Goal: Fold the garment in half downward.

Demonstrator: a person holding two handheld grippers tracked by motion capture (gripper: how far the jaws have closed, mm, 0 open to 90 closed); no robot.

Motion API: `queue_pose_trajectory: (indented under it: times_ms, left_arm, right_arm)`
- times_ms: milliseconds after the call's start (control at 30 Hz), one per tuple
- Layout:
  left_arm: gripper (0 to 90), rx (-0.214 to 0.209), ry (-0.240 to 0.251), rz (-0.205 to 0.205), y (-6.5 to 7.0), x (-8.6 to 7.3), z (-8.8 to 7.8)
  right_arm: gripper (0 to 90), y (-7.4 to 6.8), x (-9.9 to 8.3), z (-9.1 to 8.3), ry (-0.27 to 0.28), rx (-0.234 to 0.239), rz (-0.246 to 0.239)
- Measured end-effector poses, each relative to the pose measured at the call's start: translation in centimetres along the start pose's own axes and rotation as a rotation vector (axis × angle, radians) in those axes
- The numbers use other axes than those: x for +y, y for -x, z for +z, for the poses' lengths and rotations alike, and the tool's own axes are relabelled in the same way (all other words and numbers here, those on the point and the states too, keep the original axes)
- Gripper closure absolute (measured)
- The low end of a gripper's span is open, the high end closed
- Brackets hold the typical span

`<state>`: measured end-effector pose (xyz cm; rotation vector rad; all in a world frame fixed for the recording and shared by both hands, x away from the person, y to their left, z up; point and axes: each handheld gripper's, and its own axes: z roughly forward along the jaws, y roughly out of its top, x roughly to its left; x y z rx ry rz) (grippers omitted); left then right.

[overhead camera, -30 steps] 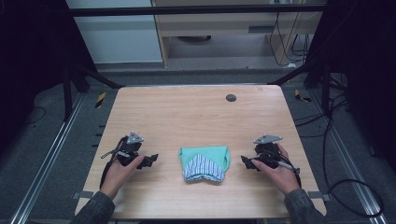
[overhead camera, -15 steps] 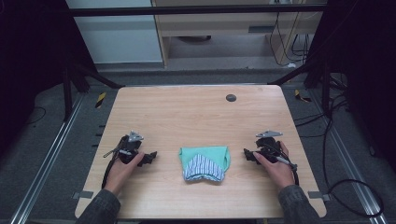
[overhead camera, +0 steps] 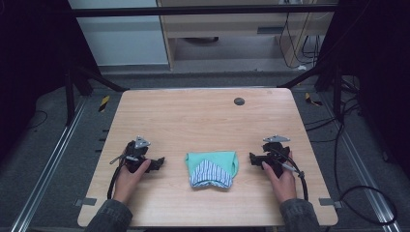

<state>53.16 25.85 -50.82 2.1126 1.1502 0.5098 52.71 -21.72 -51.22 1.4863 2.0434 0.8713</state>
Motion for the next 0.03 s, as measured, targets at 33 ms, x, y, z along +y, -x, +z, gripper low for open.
queue_pose_trajectory:
  times_ms: [33]
  left_arm:
    - [0.0,0.000,0.000,0.000,0.00,0.00,0.00]
  right_arm:
    - [0.2,-0.02,0.00,0.00,0.000,-0.001,0.002]
